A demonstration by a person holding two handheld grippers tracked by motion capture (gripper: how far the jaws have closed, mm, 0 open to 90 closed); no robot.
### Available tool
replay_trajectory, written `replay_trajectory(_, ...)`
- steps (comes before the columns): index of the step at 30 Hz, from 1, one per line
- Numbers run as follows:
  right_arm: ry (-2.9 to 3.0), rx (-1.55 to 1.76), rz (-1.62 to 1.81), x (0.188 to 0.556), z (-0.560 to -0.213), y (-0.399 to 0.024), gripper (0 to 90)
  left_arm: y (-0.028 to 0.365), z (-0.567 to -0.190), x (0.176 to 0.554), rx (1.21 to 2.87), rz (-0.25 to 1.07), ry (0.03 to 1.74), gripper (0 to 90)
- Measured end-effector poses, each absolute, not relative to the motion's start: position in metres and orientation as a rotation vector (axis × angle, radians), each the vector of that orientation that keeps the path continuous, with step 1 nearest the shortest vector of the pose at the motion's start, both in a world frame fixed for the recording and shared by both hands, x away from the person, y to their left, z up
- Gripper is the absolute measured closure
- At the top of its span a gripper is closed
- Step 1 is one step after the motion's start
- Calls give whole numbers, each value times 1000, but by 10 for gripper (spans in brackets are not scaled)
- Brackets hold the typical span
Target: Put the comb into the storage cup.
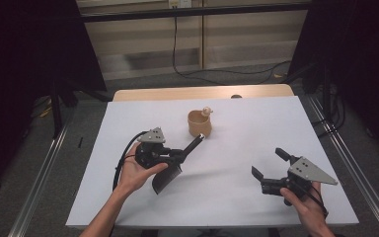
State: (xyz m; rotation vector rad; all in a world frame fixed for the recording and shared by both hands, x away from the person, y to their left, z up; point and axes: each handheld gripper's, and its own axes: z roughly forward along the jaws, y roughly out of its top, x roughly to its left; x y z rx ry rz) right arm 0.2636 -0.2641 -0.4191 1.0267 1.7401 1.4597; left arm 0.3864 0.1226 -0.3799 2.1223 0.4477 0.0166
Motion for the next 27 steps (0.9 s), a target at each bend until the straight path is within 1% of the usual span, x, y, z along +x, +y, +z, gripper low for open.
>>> replay_trajectory(2, 1779, 993, 1468, 269, -411, -252, 0, 121, -380, 386, 2128, 15, 440, 731)
replay_trajectory(6, 1787, 954, 1500, 274, -407, -241, 0, 119, -382, 385, 2140, 6, 431, 731)
replay_trajectory(14, 1882, 969, 1473, 278, -425, -234, 2, 113, -384, 384, 2163, -10, 417, 731)
replay_trajectory(20, 1928, 943, 1485, 280, -415, -232, 1, 106, -384, 381, 2182, -21, 389, 731)
replay_trajectory(27, 1992, 905, 1500, 282, -403, -224, 0, 104, -373, 375, 2192, -20, 345, 731)
